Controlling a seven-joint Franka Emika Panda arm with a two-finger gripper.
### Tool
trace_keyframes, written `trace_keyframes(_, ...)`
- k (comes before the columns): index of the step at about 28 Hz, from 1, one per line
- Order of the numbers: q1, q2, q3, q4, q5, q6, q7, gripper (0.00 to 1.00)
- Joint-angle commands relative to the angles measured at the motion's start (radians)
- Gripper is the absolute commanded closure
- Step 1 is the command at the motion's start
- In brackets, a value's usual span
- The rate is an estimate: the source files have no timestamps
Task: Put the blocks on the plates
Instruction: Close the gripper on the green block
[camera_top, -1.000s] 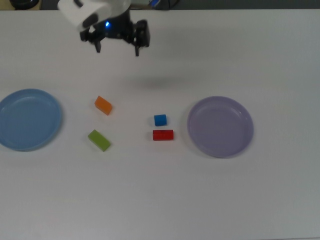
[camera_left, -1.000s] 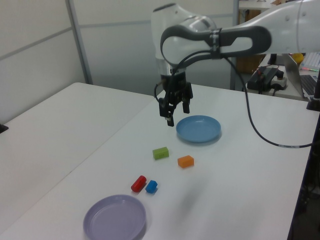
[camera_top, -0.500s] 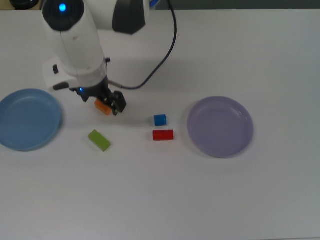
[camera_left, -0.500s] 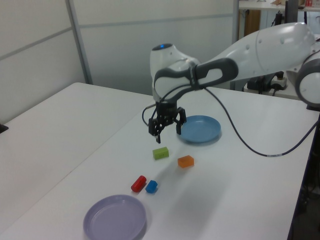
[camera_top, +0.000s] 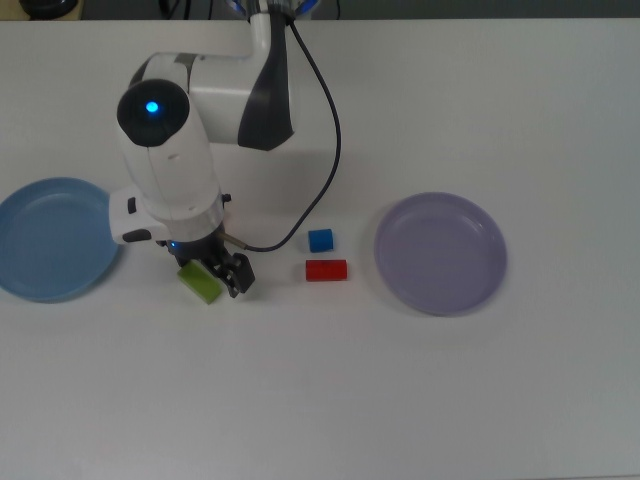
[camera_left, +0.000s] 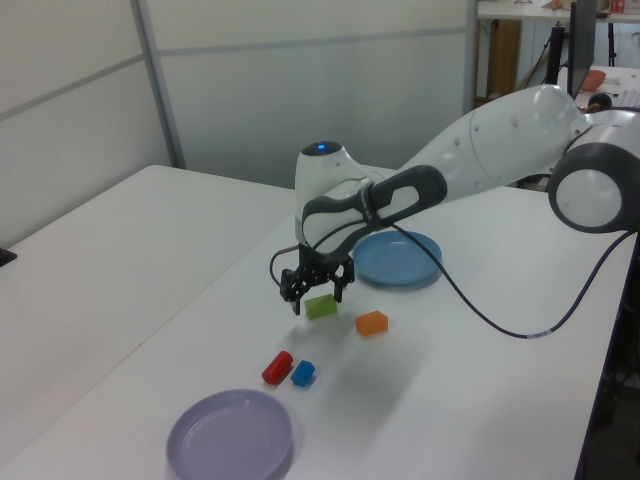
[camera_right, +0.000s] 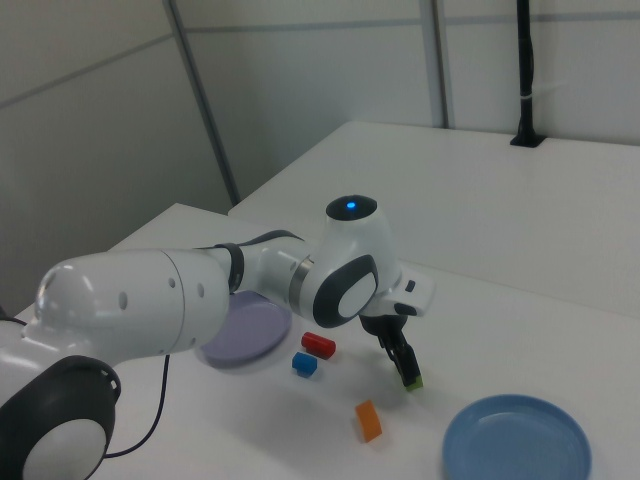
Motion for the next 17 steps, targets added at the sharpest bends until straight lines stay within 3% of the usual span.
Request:
trace_keyframes(1,0.009,0.026,-0.003,0.010,-0.047,0.038,0.034,0.00)
trace_keyframes(2,0.009,0.033,-0.003,0.010,-0.053,0.038,0.038,0.01)
trace_keyframes(3,0.009,0.045,-0.003,0.014,-0.057,0.039,0.053,0.17)
trace_keyframes(9,0.000,0.044,-0.003,0.017,-0.057,0.079,0.060,0.67)
trace_keyframes(12,-0.002,0.039,-0.003,0.017,-0.057,0.078,0.058,0.80)
trace_keyframes(17,-0.017,-0.008,-0.012,0.017,-0.057,0.070,0.043,0.84)
